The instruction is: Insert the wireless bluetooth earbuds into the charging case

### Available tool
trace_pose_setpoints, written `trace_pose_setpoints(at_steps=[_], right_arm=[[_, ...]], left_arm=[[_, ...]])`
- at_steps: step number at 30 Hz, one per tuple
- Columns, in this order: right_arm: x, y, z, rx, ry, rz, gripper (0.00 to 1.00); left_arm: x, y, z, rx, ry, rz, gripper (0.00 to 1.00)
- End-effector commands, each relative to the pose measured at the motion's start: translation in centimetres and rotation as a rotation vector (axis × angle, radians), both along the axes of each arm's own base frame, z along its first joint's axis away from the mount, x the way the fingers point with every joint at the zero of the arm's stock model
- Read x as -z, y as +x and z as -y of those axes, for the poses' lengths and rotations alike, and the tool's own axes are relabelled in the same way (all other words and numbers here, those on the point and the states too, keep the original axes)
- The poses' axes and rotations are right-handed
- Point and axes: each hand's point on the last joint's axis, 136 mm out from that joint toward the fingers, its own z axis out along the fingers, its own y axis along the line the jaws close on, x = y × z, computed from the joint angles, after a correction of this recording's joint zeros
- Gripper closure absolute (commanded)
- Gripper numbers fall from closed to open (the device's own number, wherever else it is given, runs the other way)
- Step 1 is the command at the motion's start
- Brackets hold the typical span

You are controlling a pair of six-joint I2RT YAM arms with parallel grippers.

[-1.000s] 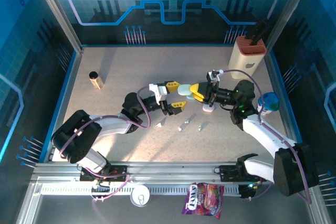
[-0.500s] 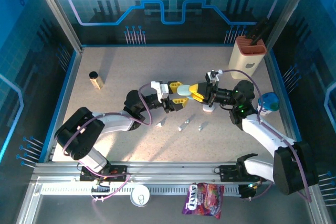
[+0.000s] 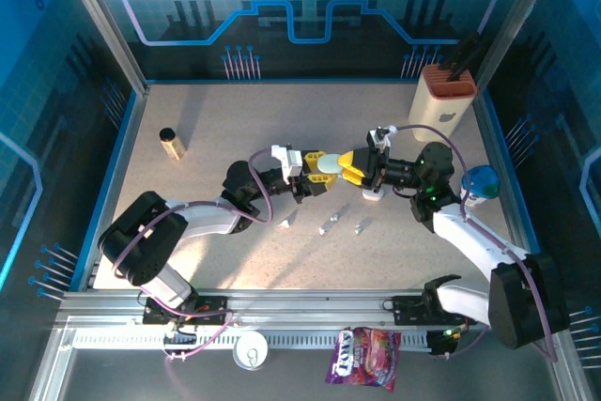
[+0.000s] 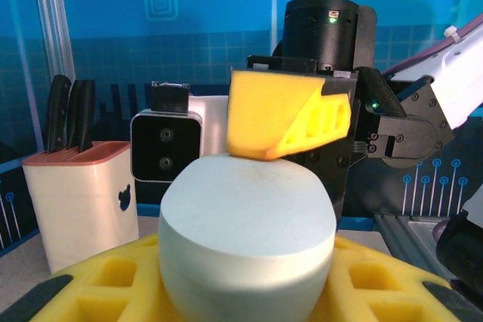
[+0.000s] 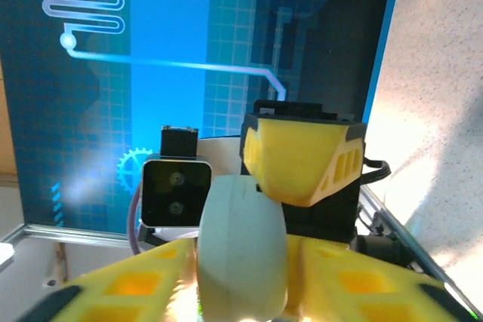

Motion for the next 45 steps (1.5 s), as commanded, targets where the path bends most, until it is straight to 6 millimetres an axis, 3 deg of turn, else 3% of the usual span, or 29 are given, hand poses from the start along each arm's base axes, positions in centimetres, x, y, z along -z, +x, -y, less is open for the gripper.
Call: trace_pose_setpoints(at_steps=[1,6,11,14,20,31,45], right_arm=[[0.0,-0.2,0.2,0.007,-0.068,0.046,0.43],[0.2,0.1,1.3,0.048,-0.197,0.111,0.22],[-0.1,0.1,2.2,0.054,-0.514,0.446,0.11],[0.3,-0.2,2.2,0.003,-0.750,0.667,0.05],[-0.5,-1.1,0.6,-0.069,-0.861,0.982,0.05],[1.1,-0.2,1.0,-0.070,-0.983,1.028,0.04],[1.7,1.2,1.5,-0.033,-1.050,1.037,0.04]], left_arm=[[-0.8,-0.6,0.2,0.026,-0.007,0.028,0.66],[0.6,-0.8,0.0,0.018,0.060,-0.021,0.66],[1.7,-1.4,-0.2,0.042,0.112,-0.101,0.67],[1.8,-1.8,-0.4,0.050,0.116,-0.120,0.67],[1.6,-2.0,-0.5,0.050,0.125,-0.132,0.67],[1.1,-2.1,-0.4,0.065,0.121,-0.136,0.67],[1.0,-2.3,-0.3,0.084,0.120,-0.155,0.67]])
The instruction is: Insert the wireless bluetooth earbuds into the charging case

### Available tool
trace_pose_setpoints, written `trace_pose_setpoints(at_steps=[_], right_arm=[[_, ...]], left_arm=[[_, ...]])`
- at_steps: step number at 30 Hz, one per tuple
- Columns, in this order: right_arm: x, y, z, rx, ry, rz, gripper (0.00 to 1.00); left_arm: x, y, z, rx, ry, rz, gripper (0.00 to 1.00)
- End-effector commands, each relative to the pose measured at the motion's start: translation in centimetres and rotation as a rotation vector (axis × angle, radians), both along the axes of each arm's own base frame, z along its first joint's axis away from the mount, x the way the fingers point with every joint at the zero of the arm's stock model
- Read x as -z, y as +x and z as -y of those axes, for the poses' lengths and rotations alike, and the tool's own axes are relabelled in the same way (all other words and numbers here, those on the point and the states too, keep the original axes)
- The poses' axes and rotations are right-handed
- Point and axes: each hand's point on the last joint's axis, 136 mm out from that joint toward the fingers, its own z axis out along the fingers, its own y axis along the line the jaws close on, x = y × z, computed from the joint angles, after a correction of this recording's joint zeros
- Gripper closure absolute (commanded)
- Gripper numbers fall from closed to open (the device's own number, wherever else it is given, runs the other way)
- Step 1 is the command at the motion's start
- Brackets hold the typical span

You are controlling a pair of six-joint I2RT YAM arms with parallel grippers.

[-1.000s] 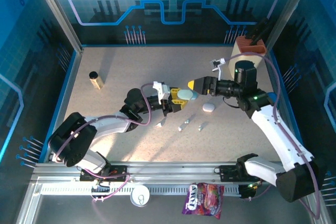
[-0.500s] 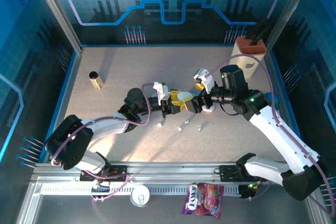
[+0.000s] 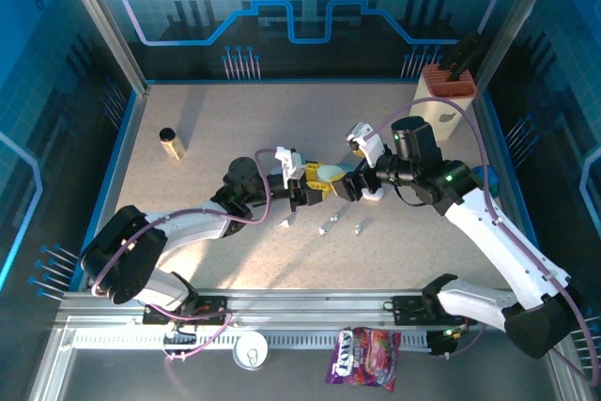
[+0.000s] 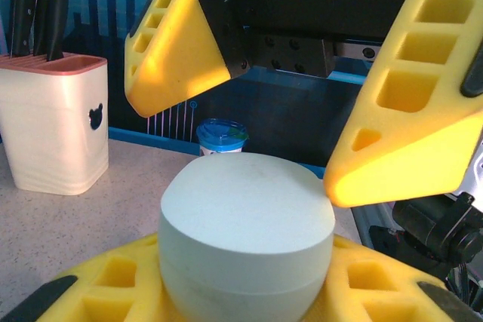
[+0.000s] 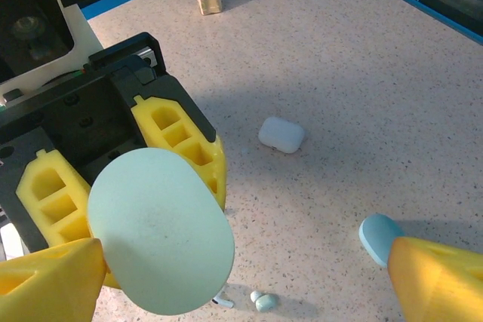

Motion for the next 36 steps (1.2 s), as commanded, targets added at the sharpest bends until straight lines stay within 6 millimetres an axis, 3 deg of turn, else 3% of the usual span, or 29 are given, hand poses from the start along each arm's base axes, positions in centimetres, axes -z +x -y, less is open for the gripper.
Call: trace_pose_setpoints(at_steps=[1,19,28,32,36], right_arm=[[0.6,1.0,0.4,0.038,-0.041,0.031,0.04],[-1.1,4.5,2.4,0.225,0.042,0.032,0.05],[-4.8,1.2,2.7,0.198,0.175,0.040,0.06],[-3.3,0.3,5.1,0.355,0.193,-0.059,0.08],[1.3,-0.3,7.0,0.536,0.293,-0.319,0.14]], left_arm=[[-1.8,-1.1,0.0,0.049,-0.033,0.040,0.67],[-0.9,-1.7,0.1,0.078,-0.007,0.054,0.66],[-0.4,-0.4,-0.4,0.041,-0.026,0.052,0.67],[-0.6,0.1,-1.0,-0.008,-0.027,0.076,0.66],[-0.8,0.7,-1.9,-0.087,-0.042,0.119,0.66]])
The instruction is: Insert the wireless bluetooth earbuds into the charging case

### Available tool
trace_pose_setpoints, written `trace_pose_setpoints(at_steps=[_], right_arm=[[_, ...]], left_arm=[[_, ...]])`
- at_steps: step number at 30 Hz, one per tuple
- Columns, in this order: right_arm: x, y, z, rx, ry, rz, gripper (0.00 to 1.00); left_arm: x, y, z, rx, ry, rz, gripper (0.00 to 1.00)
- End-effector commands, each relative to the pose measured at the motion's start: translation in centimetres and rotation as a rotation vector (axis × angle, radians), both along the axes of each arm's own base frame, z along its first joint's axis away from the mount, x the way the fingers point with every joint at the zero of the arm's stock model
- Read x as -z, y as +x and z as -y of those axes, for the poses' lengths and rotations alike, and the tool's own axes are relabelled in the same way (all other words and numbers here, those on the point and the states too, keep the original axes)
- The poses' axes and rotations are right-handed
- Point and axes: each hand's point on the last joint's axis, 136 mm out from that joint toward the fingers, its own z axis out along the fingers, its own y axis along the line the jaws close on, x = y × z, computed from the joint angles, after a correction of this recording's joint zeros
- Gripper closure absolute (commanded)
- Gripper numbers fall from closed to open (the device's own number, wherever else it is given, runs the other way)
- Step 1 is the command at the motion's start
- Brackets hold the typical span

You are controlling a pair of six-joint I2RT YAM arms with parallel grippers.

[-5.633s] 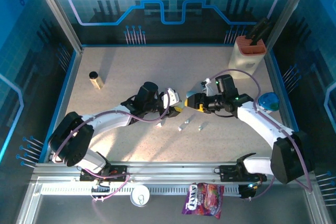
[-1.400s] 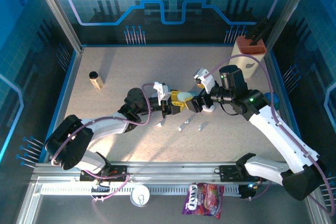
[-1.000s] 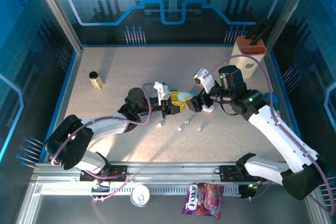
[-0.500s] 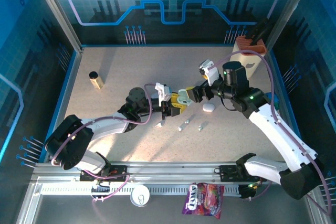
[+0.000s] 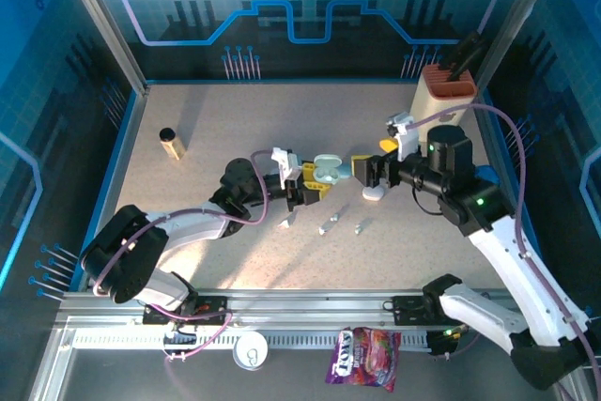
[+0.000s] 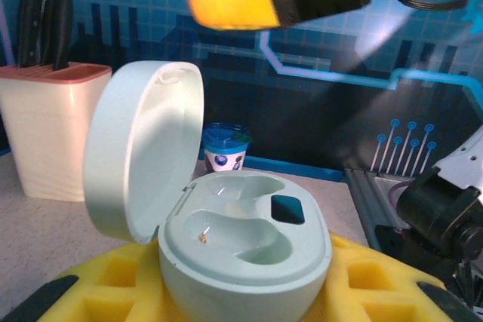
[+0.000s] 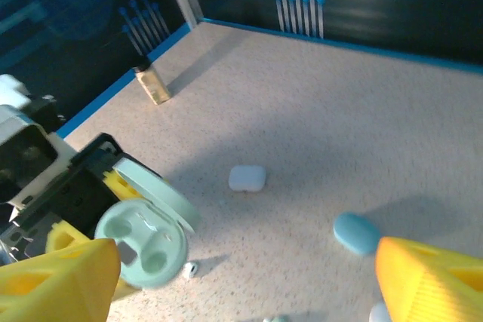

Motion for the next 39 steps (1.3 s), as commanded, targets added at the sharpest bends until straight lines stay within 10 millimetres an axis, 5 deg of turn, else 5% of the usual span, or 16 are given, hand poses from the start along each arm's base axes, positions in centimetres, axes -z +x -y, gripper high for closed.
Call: trace_pose_setpoints(at_steps=[1,8,13,22,39], right_arm=[[6.4,-0.6,2.0,0.177,0.130,-0.340,0.16],[15.0,-1.0,0.2,0.241,0.375,-0.638,0.33],[19.4,-1.0,-2.2,0.193,0.337,-0.708,0.41],[24.0,0.2,-4.3,0.221,0.306,-0.800,0.55],[27.8,0.6,-6.3,0.206,0.261,-0.907,0.56]], left_arm=[[-1.4,0.4,-1.3,-0.074,-0.042,0.094,0.66],[-1.6,0.5,-2.0,-0.100,-0.063,0.112,0.66],[-1.5,0.6,-2.5,-0.111,-0.074,0.111,0.65],[-1.0,0.6,-3.0,-0.116,-0.061,0.112,0.63],[-0.4,0.2,-3.4,-0.120,-0.052,0.114,0.64]])
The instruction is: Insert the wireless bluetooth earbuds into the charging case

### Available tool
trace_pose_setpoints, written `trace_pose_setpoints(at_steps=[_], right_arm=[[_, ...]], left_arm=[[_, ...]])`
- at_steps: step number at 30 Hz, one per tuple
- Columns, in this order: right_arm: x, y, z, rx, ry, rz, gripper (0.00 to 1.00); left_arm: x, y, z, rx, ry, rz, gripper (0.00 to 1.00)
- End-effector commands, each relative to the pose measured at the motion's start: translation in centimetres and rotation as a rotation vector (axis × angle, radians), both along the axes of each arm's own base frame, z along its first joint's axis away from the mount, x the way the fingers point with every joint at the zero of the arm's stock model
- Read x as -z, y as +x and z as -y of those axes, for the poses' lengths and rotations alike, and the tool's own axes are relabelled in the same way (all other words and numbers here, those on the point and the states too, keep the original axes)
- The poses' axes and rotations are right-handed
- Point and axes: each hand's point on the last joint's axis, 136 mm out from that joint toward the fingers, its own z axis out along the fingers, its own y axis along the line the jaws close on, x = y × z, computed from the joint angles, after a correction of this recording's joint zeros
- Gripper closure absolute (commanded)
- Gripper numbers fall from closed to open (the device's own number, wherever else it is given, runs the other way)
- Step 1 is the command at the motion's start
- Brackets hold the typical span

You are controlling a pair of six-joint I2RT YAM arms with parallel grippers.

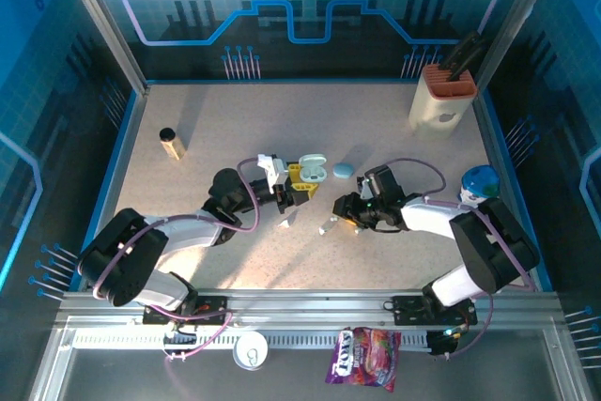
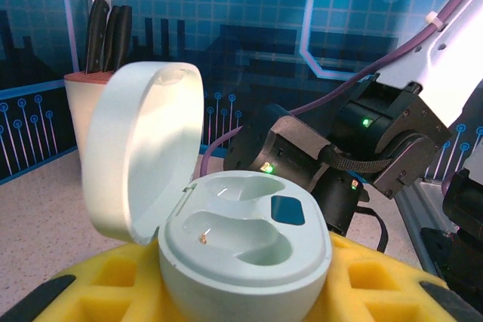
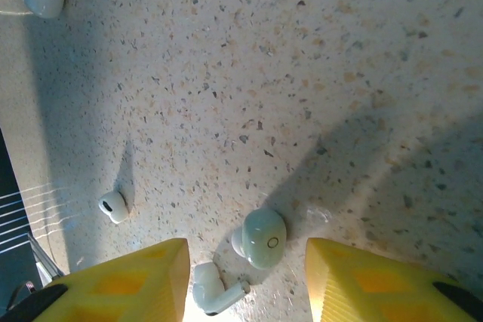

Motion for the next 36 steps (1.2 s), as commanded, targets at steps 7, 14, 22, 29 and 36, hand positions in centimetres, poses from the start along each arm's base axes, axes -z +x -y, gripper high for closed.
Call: trace_pose_setpoints(at_steps=[7,14,22,29,36], right_arm=[[0.0,0.4,-1.7,-0.033,0.034,-0.013,0.58],[0.5,0.5,-2.0,-0.027,0.050,-0.025,0.65],[1.9,0.5,-2.0,-0.002,0.050,-0.062,0.77],[1.8,0.5,-1.1,0.044,0.010,-0.048,0.88],[-1.3,0.8,2.0,0.122,-0.188,0.033,0.90]], left_arm=[[-1.1,-0.5,-0.7,-0.017,-0.020,0.062,0.64],[-1.1,-0.4,-0.7,-0.015,-0.018,0.063,0.64],[-1.3,-0.5,-0.6,-0.011,-0.018,0.065,0.65],[-1.0,-0.3,-0.8,-0.033,-0.008,0.069,0.65],[0.0,0.8,-0.9,-0.085,0.016,0.067,0.66]])
